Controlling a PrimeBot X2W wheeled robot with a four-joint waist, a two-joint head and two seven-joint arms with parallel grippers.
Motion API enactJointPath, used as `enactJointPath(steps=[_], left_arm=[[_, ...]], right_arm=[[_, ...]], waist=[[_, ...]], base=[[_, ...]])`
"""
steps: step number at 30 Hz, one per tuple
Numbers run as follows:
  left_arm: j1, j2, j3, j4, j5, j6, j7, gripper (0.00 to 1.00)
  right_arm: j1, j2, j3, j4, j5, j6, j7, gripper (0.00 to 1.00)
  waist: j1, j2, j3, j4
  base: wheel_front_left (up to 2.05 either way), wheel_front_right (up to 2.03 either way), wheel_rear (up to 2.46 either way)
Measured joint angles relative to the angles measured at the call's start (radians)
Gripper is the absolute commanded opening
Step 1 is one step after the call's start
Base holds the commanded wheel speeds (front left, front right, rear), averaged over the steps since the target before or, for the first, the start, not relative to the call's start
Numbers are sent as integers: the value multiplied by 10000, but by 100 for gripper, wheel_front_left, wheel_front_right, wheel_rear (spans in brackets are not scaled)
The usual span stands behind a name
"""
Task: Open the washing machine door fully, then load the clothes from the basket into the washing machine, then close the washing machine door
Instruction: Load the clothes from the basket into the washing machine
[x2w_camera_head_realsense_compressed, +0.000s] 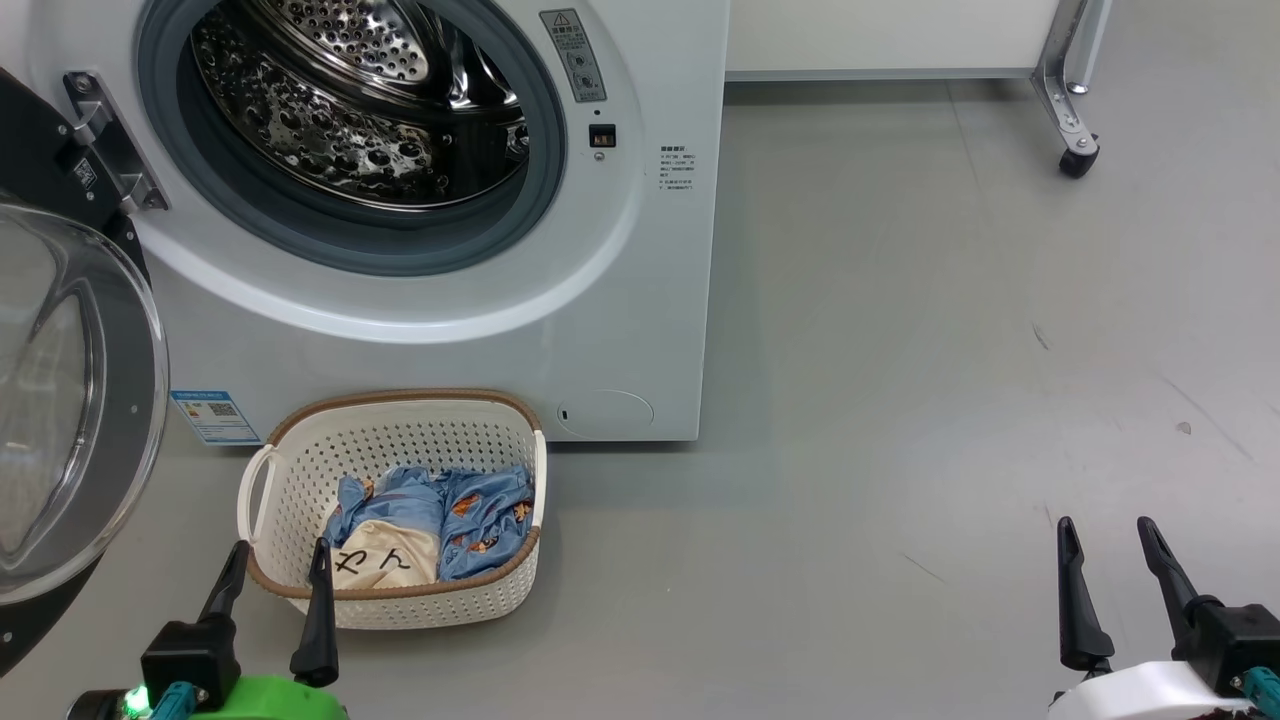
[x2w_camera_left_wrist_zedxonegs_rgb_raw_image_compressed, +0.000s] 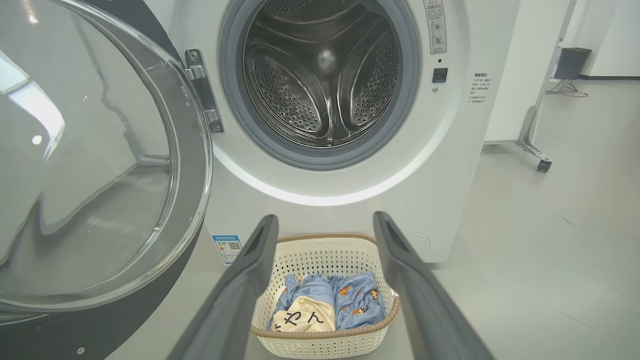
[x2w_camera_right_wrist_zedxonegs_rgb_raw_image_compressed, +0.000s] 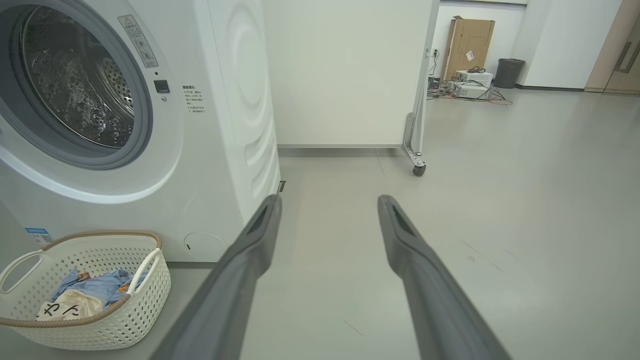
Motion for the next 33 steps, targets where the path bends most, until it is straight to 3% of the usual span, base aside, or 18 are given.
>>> enactJointPath(steps=[33], left_arm=[[0, -36, 293, -40, 13, 4, -2, 100]], right_arm=[[64, 31, -33, 2, -2, 86, 0, 100]], waist=[[0, 0, 121, 202]], base=[[88, -88, 0]])
